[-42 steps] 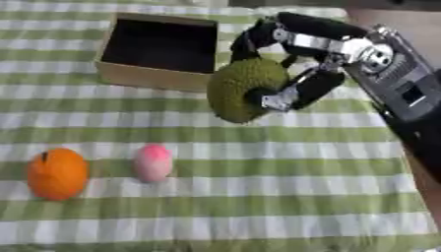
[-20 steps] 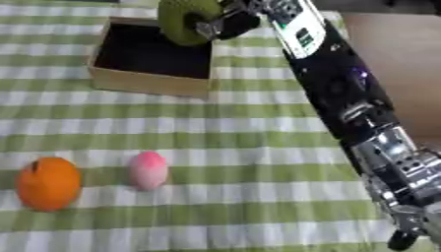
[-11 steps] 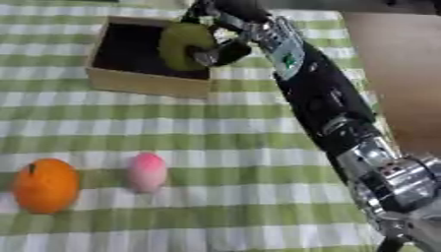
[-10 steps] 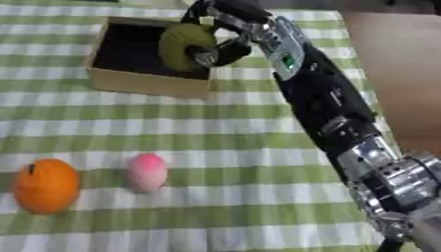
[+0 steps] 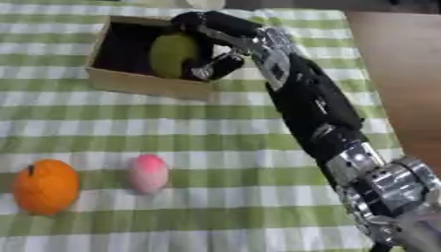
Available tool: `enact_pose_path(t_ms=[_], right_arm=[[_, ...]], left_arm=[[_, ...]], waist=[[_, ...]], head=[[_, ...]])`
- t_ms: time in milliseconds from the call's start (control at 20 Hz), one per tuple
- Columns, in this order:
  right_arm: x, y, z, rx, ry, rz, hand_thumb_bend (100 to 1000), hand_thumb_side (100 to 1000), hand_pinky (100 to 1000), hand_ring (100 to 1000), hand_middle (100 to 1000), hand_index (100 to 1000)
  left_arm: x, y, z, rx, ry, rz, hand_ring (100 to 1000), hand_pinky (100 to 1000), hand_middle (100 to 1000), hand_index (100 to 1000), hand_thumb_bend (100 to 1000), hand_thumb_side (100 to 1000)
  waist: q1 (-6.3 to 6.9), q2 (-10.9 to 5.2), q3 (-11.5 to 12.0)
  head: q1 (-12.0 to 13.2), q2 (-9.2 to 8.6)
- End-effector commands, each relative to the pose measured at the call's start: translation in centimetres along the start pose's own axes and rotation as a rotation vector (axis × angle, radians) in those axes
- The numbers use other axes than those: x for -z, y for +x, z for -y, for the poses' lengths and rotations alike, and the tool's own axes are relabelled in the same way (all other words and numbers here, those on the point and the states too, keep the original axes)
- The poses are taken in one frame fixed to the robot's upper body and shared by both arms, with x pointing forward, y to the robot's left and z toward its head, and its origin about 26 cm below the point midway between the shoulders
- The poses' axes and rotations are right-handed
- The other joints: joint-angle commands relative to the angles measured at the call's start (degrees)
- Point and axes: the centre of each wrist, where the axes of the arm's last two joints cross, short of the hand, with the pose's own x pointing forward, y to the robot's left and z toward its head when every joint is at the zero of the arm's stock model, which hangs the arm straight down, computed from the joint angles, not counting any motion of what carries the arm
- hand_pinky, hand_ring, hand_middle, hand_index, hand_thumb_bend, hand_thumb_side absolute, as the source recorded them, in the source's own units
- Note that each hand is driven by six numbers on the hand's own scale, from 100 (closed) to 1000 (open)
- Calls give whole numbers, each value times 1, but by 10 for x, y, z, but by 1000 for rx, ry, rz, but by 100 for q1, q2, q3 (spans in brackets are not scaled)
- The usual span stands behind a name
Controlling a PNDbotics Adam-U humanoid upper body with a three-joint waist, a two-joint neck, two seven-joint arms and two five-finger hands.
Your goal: Pick up objects on the table and place them in the box.
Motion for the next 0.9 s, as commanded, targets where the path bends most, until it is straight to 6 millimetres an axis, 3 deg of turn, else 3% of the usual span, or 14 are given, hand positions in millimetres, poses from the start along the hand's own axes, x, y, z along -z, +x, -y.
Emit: enact_pose_path(t_ms=[50,900], right_arm=[[-1,-3,18,-75,2,1,100,133,969,996,796,948],[3,5,53,-13,-149,25,100,100,1000,1000,792,997]], left_arm=[[5,5,1,0,-15,22,776,722,744,851,100,603],[2,4,2,-7,-19,5,778,723,745,851,100,601]], waist=[[-48,-42,-18],[-4,-165,-96]], head=[[14,-35],[45,6]])
